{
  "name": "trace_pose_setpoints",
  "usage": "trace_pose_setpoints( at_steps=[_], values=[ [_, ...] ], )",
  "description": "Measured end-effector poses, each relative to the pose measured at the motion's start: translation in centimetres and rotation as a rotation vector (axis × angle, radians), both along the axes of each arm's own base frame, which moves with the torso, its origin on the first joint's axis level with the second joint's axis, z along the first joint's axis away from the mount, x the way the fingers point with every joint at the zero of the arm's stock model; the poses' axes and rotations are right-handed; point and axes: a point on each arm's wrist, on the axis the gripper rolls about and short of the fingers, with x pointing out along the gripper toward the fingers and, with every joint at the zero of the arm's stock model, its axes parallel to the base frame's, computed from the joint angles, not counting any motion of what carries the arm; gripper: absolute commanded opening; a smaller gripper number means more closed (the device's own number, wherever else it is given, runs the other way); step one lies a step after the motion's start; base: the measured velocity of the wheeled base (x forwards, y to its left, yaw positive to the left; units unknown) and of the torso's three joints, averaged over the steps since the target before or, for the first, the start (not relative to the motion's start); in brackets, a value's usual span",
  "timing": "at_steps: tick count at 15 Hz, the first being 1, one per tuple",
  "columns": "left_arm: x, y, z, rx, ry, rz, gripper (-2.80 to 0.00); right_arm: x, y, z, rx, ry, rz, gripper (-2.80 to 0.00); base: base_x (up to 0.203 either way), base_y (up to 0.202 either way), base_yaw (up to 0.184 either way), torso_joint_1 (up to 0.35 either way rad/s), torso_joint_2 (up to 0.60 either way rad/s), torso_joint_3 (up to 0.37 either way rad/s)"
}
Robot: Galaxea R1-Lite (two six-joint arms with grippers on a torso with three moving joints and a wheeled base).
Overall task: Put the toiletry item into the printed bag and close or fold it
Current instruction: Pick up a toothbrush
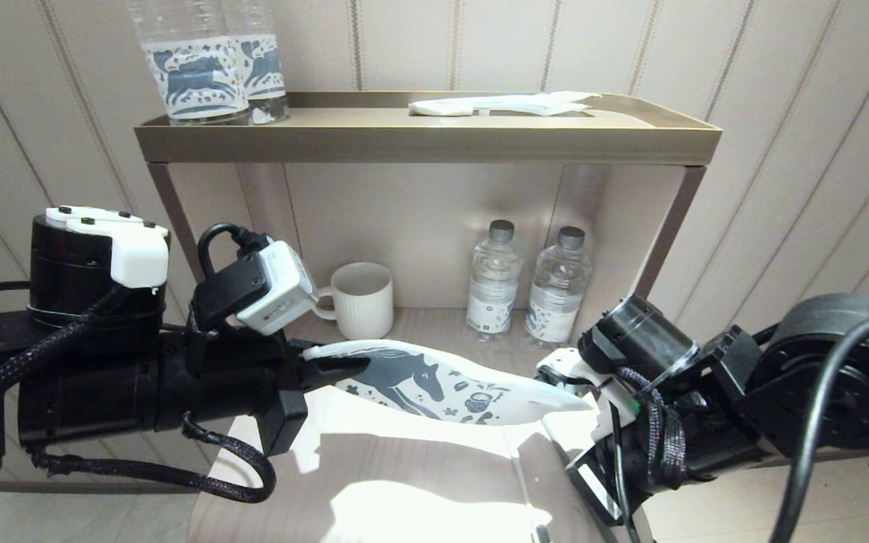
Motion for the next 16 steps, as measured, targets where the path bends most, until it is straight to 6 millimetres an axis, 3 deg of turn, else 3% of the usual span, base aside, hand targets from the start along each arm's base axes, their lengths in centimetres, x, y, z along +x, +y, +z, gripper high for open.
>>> trace_pose_setpoints(
  at_steps=[1, 9, 16],
  values=[
    [0.0, 0.0, 0.0, 0.000, 0.000, 0.000, -2.80, -0.1, 0.0, -0.1, -0.007, 0.000, 0.001, 0.00, 0.000, 0.000, 0.000, 0.000, 0.00, 0.000],
    [0.0, 0.0, -0.2, 0.003, 0.004, -0.004, -2.80, 0.0, -0.1, -0.5, -0.037, -0.007, 0.000, 0.00, 0.000, 0.000, 0.000, 0.000, 0.00, 0.000],
    [0.1, -0.1, -0.3, -0.002, -0.004, -0.005, -2.80, 1.2, 0.7, -1.3, -0.056, 0.001, -0.008, 0.00, 0.000, 0.000, 0.000, 0.000, 0.00, 0.000]
  ],
)
